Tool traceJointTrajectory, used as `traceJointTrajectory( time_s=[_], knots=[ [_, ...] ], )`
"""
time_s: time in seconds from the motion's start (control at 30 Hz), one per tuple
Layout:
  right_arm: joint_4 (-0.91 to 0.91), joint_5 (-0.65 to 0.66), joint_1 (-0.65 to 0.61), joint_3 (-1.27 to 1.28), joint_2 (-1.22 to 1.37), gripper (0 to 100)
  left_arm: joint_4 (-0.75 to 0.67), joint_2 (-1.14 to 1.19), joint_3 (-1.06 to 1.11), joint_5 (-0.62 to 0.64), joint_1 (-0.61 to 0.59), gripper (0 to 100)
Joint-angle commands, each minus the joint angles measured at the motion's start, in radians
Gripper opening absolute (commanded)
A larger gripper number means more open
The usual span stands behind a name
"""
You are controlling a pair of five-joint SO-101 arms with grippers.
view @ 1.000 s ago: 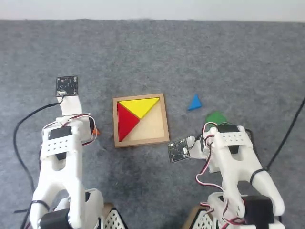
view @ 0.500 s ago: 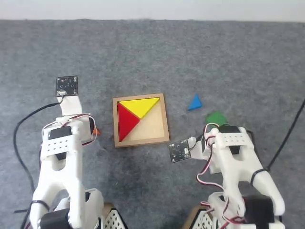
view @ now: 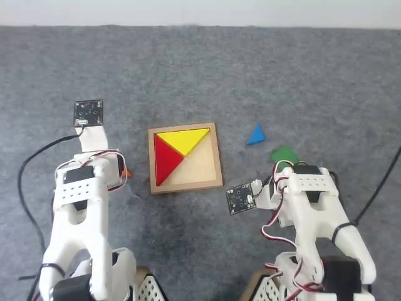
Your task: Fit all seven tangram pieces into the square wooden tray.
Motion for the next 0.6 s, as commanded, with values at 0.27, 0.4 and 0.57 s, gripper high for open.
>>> traceJointTrajectory(
  time_s=[0.27,0.4,0.57],
  knots=[
    [-0.012,0.044,0.044,-0.002,-0.007,27.9,0.0,-0.038,-0.005,-0.009,0.006,8],
    [-0.013,0.055,0.05,-0.002,-0.007,31.1,0.0,-0.038,-0.005,-0.009,0.008,8],
    [-0.012,0.06,0.05,-0.002,-0.007,30.8,0.0,-0.038,-0.005,-0.009,0.008,8]
  ],
)
